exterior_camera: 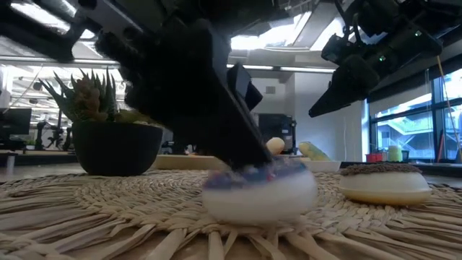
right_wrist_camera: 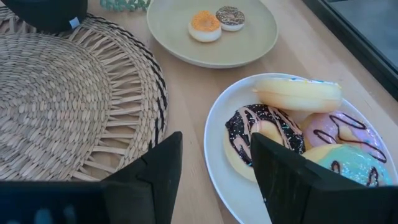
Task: Pick & Place donuts
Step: Put the small blue donut on the brown plate
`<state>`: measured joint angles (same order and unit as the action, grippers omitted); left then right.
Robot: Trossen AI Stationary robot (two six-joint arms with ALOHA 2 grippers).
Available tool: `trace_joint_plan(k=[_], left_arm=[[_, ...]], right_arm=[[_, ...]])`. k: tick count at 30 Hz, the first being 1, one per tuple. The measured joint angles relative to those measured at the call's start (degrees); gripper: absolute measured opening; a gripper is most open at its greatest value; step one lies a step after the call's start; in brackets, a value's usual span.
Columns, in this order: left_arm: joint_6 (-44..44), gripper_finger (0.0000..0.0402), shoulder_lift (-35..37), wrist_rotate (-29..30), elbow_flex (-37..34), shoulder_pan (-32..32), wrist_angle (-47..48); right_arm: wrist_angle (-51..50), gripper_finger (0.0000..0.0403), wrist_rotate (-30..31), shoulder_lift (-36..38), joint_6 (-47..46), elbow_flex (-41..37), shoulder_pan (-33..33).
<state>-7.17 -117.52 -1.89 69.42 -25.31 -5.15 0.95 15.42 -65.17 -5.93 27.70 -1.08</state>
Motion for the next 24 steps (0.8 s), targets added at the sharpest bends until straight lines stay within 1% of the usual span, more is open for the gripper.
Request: trace_joint_plan(k=[2, 7, 9, 11, 15, 17, 20, 24], left_arm=[[0.28, 0.0008, 1.14, -1.24, -0.05, 0.74, 1.56], [4.64, 0.0012, 7.97, -0.55, -0.04, 4.02, 7.33], [7.44, 0.0011, 11.48, 1.36, -0.02, 5.77, 10.78], [9.77, 0.0009, 15.28, 4.9, -0.01, 7.88, 15.74], [12.95, 0.0009, 21.79, 14.22, -0.48, 13.49, 22.95], [13.34, 0.0009, 24.19, 17.09, -1.39, 17.0, 25.94], [11.94, 0.0008, 26.57, 17.61, -3.91, 23.3, 29.57], [10.91, 0.0009, 28.29, 17.45, -9.17, 31.63, 28.23]], right_arm=[[0.0, 0.019, 0.0, 0.0, 0.0, 0.0, 0.0], [0.09, 0.019, 0.02, 0.0, 1.71, 0.0, 0.0], [0.09, 0.019, 0.02, 0.0, 1.95, 0.0, 0.0], [0.09, 0.019, 0.02, 0.0, 1.92, 0.0, 0.0], [0.07, 0.019, 0.02, 0.0, 2.14, 0.0, 0.0], [0.02, 0.019, 0.02, 0.0, 2.16, 0.0, 0.0], [-0.13, 0.019, 0.02, 0.0, 2.09, 0.0, -0.01], [-0.17, 0.019, 0.02, 0.0, 2.53, 0.0, 0.0]])
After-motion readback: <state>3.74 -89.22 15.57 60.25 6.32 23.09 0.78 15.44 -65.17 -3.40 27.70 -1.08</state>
